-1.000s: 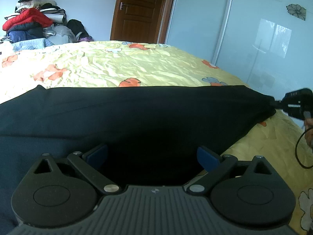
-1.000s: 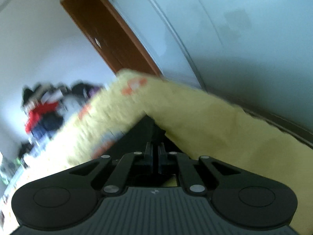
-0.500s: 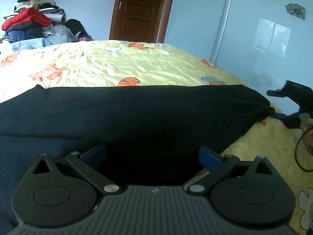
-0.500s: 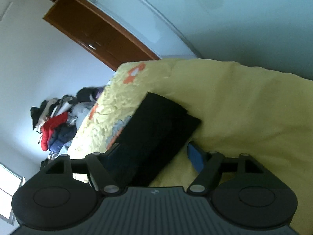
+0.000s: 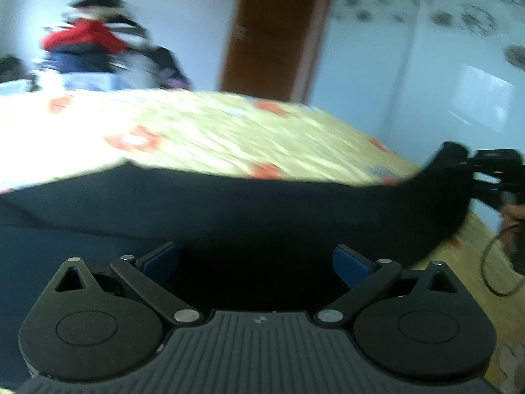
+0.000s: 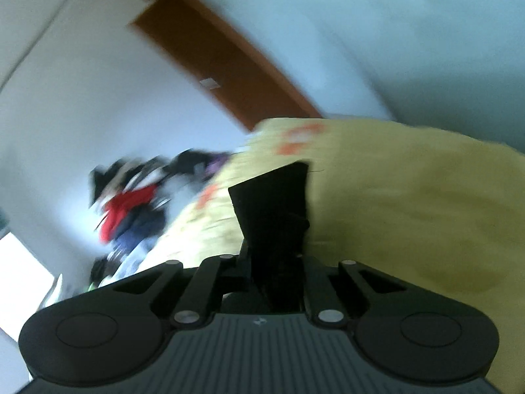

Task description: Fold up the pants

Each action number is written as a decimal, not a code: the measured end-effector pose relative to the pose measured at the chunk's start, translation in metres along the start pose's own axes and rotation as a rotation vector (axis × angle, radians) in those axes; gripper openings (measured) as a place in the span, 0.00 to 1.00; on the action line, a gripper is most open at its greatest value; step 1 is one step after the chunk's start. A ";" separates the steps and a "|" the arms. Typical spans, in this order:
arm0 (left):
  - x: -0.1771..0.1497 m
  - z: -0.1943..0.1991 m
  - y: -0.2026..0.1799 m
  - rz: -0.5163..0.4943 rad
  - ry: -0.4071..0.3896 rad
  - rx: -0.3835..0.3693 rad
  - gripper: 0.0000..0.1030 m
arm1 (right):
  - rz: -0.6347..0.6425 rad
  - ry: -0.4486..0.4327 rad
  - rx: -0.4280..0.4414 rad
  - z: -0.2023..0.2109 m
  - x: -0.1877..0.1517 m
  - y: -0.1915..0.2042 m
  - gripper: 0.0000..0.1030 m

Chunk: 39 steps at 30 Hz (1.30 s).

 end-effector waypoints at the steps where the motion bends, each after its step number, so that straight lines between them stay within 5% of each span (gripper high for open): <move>1: 0.005 0.007 0.008 0.017 -0.034 0.031 0.98 | 0.041 0.002 0.047 -0.006 0.003 0.021 0.09; 6: 0.024 0.033 0.046 0.097 -0.151 0.166 0.98 | 0.270 0.086 0.272 -0.044 -0.018 0.133 0.09; 10: 0.025 0.038 0.071 0.152 -0.162 0.272 0.98 | 0.429 0.223 0.426 -0.081 -0.077 0.214 0.10; 14: 0.018 0.038 0.087 0.203 -0.126 0.293 0.98 | 0.545 0.365 0.499 -0.102 -0.143 0.261 0.10; 19: 0.011 0.034 0.099 0.215 -0.109 0.300 0.98 | 0.536 0.475 0.514 -0.109 -0.177 0.271 0.12; 27: 0.008 0.029 0.097 0.214 -0.112 0.318 0.96 | 0.625 0.467 0.623 -0.094 -0.187 0.286 0.14; 31: 0.009 0.038 0.108 0.299 -0.155 0.295 0.98 | 0.631 0.571 0.709 -0.091 -0.202 0.295 0.11; 34: 0.012 0.045 0.112 0.332 -0.172 0.315 0.98 | 0.627 0.546 0.723 -0.075 -0.187 0.286 0.14; 36: 0.018 0.047 0.112 0.343 -0.174 0.323 0.98 | 0.557 0.467 0.706 -0.065 -0.160 0.266 0.15; 39: 0.031 0.045 0.105 0.354 -0.169 0.320 0.98 | 0.541 0.375 0.522 -0.063 -0.122 0.226 0.27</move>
Point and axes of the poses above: each gripper's, at about its wrist camera, not at the fingertips, and z roughly against the way its jaws point, y to its left, x to its top, the point moved 3 cm from there along -z, roughly the way its jaws point, and after that the axes turned 14 degrees about z, right-handed, at the moved point
